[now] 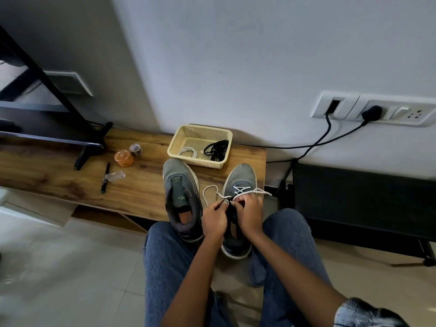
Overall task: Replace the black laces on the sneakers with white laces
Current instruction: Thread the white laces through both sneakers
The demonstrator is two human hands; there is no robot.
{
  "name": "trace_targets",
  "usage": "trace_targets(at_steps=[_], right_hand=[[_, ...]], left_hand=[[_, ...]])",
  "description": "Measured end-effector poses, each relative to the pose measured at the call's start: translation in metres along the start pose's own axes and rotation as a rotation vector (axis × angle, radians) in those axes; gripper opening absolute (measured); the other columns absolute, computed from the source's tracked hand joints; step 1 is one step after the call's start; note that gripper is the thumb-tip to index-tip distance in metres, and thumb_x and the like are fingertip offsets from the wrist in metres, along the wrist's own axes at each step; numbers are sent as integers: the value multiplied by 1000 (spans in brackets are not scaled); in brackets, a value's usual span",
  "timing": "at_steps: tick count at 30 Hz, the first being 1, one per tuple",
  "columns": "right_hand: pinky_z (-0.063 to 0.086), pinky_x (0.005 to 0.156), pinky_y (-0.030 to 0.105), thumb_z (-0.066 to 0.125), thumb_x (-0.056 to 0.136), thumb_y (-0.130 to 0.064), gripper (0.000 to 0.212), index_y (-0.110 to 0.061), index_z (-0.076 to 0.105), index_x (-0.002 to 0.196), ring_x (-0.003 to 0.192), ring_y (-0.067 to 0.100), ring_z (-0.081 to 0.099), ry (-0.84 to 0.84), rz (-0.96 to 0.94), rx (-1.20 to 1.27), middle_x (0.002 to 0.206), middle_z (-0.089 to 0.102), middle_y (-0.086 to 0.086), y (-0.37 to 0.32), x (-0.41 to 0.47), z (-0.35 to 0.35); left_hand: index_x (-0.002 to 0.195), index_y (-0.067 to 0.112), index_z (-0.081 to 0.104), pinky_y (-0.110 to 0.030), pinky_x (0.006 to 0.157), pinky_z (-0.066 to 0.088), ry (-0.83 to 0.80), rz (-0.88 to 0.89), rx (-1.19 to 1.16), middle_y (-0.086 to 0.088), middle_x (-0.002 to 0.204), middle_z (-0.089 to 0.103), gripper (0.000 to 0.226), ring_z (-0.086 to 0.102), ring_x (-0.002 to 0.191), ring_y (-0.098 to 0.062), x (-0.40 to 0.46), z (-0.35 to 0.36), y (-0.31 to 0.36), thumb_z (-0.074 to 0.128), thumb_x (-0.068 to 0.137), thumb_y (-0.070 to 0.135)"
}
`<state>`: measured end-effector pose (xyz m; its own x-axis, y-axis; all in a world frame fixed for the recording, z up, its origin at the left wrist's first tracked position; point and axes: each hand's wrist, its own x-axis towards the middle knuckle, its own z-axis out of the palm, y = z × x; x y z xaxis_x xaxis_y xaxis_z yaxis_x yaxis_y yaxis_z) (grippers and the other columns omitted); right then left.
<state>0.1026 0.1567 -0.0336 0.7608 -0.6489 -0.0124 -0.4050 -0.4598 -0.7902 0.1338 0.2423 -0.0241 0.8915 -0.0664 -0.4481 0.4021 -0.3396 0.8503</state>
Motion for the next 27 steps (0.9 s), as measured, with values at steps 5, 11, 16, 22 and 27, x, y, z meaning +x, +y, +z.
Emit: trace_targets(at_steps=[5, 11, 16, 22, 27], right_hand=[[42, 85, 39, 66, 83, -20, 7, -22, 64, 76, 93, 19, 48, 16, 8, -57, 87, 65, -1, 3, 2, 3], [40, 84, 33, 67, 82, -15, 9, -15, 67, 73, 95, 18, 48, -18, -4, -61, 85, 66, 0, 1, 8, -3], [36, 76, 25, 71, 77, -11, 4, -13, 71, 73, 93, 17, 54, -179, -63, -69, 82, 68, 2, 4, 26, -10], [43, 71, 22, 75, 75, -4, 4, -6, 72, 77, 76, 11, 60, -277, 27, 117, 76, 66, -2, 3, 31, -20], [45, 69, 20, 79, 72, -7, 8, -6, 72, 76, 72, 9, 60, -265, 63, 126, 74, 66, -3, 1, 32, -20]], left_hand=[[110, 25, 72, -35, 87, 51, 35, 61, 130, 2, 103, 72, 25, 64, 98, -19, -2, 0, 1, 59, 91, 35], [114, 25, 68, -25, 77, 38, 58, 183, 307, 1, 111, 69, 27, 60, 103, -20, -11, -2, 4, 51, 96, 36], [117, 25, 65, -32, 83, 44, 7, 300, 437, -1, 112, 68, 29, 60, 104, -23, -9, -5, 3, 45, 98, 35], [84, 18, 61, -33, 68, 37, -24, 248, 384, -5, 87, 65, 32, 59, 90, -27, -8, -9, 4, 38, 101, 32], [98, 23, 70, -36, 78, 49, -112, 228, 369, 3, 96, 71, 19, 64, 92, -19, 10, -17, 8, 51, 97, 28]])
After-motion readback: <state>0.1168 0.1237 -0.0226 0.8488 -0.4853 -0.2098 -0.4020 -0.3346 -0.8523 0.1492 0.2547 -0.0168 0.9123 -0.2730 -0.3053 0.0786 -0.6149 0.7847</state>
